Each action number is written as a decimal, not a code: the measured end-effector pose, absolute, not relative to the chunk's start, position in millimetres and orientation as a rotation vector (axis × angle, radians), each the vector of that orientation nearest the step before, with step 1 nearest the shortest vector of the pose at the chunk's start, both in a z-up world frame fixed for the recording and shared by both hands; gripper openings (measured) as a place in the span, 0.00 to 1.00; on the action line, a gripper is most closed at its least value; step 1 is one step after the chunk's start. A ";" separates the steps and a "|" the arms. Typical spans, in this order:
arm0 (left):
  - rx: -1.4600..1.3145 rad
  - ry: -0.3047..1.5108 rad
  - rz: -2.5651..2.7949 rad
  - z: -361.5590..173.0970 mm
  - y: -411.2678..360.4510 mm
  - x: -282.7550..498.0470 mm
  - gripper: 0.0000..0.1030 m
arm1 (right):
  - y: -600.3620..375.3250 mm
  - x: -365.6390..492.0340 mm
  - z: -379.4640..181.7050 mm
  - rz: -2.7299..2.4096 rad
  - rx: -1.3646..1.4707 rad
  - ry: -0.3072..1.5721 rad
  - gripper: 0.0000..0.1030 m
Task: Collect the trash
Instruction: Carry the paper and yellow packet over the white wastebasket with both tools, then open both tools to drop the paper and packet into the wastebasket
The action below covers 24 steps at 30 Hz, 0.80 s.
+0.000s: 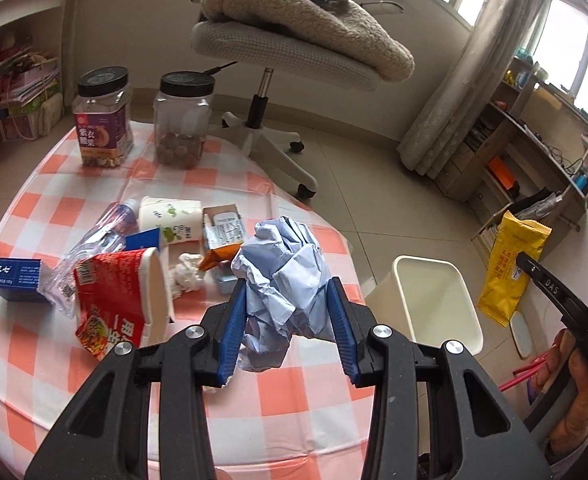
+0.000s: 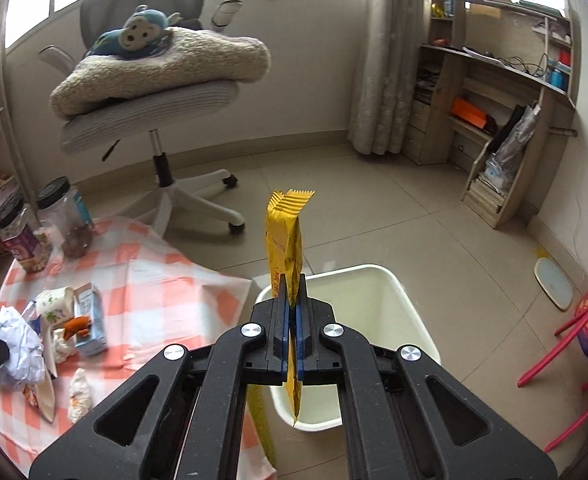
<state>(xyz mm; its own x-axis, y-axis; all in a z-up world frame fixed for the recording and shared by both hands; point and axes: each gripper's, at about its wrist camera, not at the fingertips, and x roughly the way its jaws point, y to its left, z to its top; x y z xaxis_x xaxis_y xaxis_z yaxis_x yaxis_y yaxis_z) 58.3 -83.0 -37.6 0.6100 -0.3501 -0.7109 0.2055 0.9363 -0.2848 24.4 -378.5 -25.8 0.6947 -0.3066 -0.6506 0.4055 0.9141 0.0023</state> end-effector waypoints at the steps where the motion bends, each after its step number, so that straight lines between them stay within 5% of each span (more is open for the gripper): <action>1: -0.178 0.857 -0.335 -36.7 -93.4 60.8 0.39 | -387.2 25.1 -28.1 -0.416 0.165 0.709 0.03; 2: -0.173 0.855 -0.348 -34.9 -105.8 64.0 0.39 | -395.7 24.0 -29.5 -0.440 0.180 0.713 0.05; 4: -0.163 0.851 -0.379 -32.7 -132.2 67.8 0.39 | -411.0 19.6 -27.1 -0.493 0.199 0.694 0.31; 6: -0.156 0.852 -0.410 -31.7 -159.4 71.1 0.39 | -426.4 10.8 -21.4 -0.551 0.224 0.644 0.67; 8: -0.151 0.861 -0.446 -33.2 -187.0 73.3 0.40 | -438.7 0.9 -15.0 -0.609 0.243 0.603 0.69; 11: -0.128 0.879 -0.491 -38.0 -227.2 74.8 0.40 | -458.3 -9.8 -9.5 -0.668 0.306 0.566 0.85; 21: -0.110 0.942 -0.590 -55.2 -319.2 76.0 0.45 | -491.1 -36.3 -2.4 -0.772 0.446 0.490 0.88; 24: -0.117 0.967 -0.629 -55.1 -340.5 80.2 0.58 | -494.1 -44.4 0.2 -0.795 0.464 0.457 0.90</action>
